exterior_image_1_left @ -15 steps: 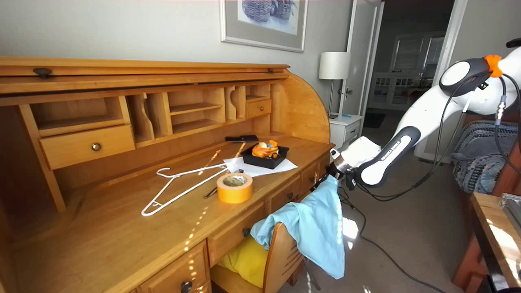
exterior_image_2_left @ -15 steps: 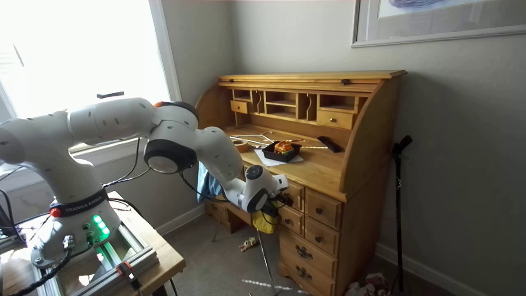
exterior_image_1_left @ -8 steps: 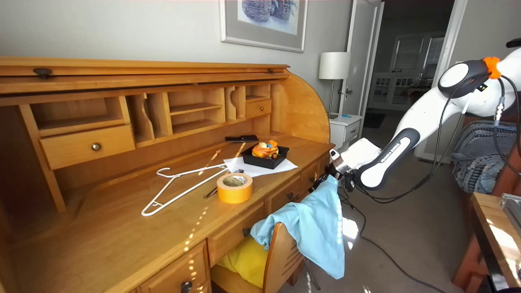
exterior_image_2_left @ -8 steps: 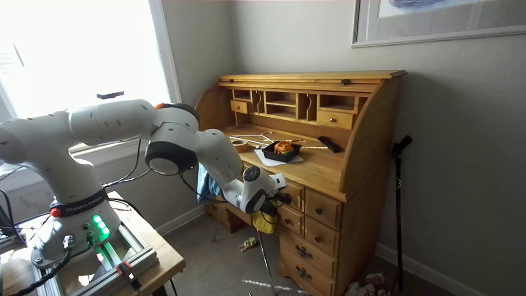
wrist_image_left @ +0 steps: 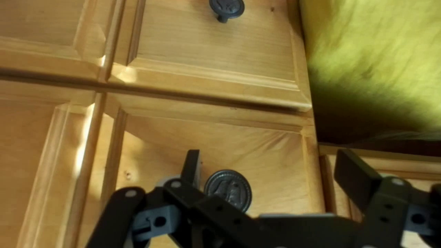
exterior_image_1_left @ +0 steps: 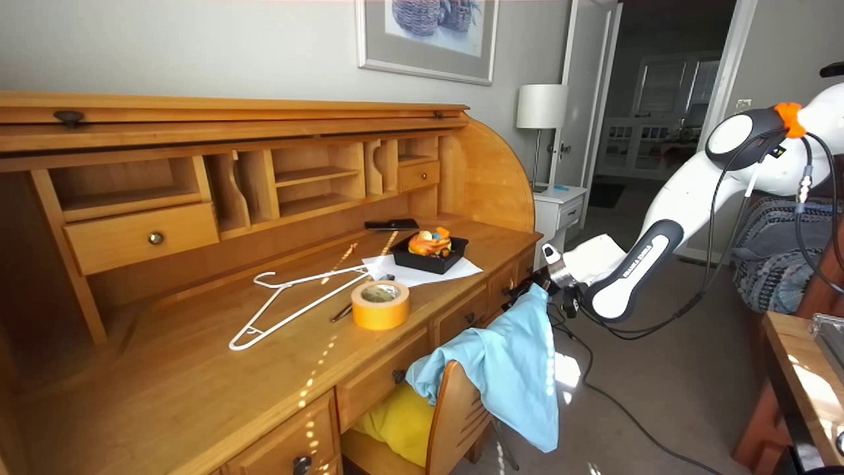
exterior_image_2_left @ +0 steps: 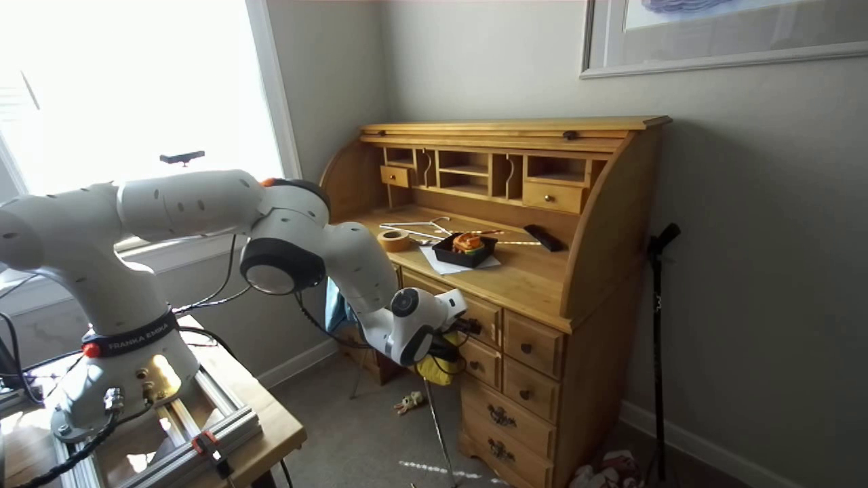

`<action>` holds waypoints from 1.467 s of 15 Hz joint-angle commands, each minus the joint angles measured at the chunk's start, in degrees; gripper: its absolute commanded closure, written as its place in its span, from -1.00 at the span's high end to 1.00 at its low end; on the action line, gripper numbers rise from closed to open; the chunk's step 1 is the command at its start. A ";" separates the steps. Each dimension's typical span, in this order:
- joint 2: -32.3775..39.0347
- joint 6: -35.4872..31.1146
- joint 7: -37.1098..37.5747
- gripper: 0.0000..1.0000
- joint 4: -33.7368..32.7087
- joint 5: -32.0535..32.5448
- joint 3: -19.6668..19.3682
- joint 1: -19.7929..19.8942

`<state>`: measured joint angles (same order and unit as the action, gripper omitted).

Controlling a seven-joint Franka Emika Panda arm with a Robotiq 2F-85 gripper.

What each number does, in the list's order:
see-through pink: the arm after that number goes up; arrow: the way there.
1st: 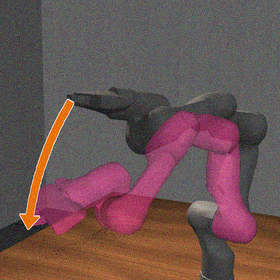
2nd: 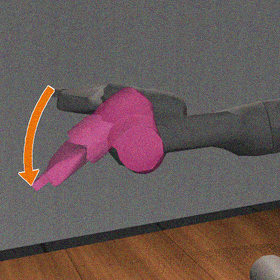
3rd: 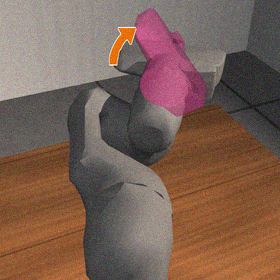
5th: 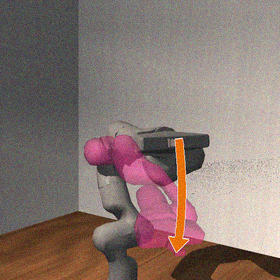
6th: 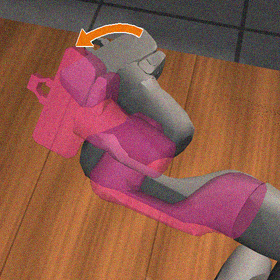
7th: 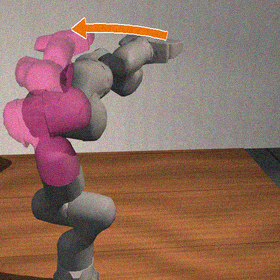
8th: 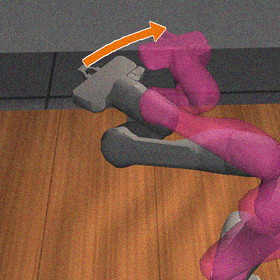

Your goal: Open the topmost drawer on the bottom part of the cabinet.

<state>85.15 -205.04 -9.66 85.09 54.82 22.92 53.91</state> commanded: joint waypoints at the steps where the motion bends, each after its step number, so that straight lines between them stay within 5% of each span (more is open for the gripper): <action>1: -1.16 -3.93 -1.31 1.00 -0.20 -2.97 -2.10 -1.29; 12: -2.57 -5.85 -0.12 1.00 1.82 -8.64 -1.98 -4.19; 22: -2.21 -5.24 1.35 1.00 2.05 -6.59 -0.24 -3.53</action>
<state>84.04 -210.07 -9.02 85.45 48.03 21.60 50.59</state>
